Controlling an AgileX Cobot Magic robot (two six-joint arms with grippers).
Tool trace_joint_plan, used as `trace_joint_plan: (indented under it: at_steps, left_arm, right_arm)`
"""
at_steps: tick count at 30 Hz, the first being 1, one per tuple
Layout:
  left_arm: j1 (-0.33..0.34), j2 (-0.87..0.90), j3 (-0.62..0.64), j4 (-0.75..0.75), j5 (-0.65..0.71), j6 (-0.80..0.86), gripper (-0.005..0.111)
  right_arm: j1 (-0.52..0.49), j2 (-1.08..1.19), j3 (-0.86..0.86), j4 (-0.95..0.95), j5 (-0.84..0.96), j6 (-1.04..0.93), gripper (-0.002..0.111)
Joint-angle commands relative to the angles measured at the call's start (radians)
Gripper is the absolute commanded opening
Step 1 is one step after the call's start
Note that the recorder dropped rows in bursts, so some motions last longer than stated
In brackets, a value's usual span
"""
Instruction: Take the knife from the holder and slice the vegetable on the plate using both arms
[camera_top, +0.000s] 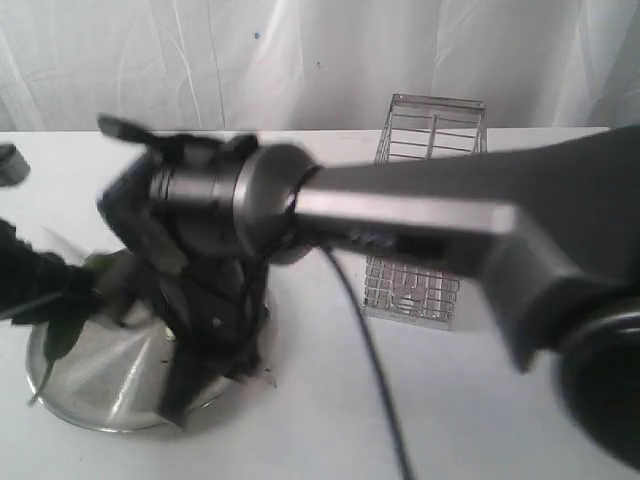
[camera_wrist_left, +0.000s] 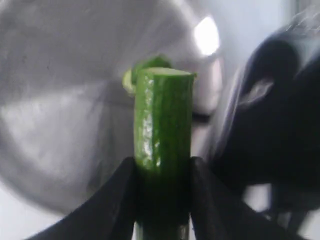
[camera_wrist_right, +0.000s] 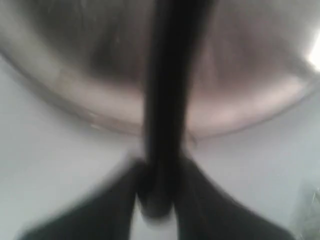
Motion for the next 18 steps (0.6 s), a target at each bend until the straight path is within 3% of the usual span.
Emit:
trace_joint_plan:
  at_steps: [1, 8, 18]
  left_arm:
    - [-0.011, -0.031, -0.027, -0.153, -0.049, 0.017, 0.0]
    - [-0.011, -0.031, -0.027, -0.097, -0.068, 0.052, 0.0]
    - [0.072, -0.031, -0.027, -0.008, -0.065, 0.009, 0.0]
  right_arm:
    - [0.013, 0.063, -0.005, 0.008, 0.052, -0.028, 0.0]
    - [-0.001, 0.053, -0.008, -0.096, 0.052, 0.039, 0.0]
    - [-0.098, -0.083, 0.111, -0.099, 0.052, 0.059, 0.0]
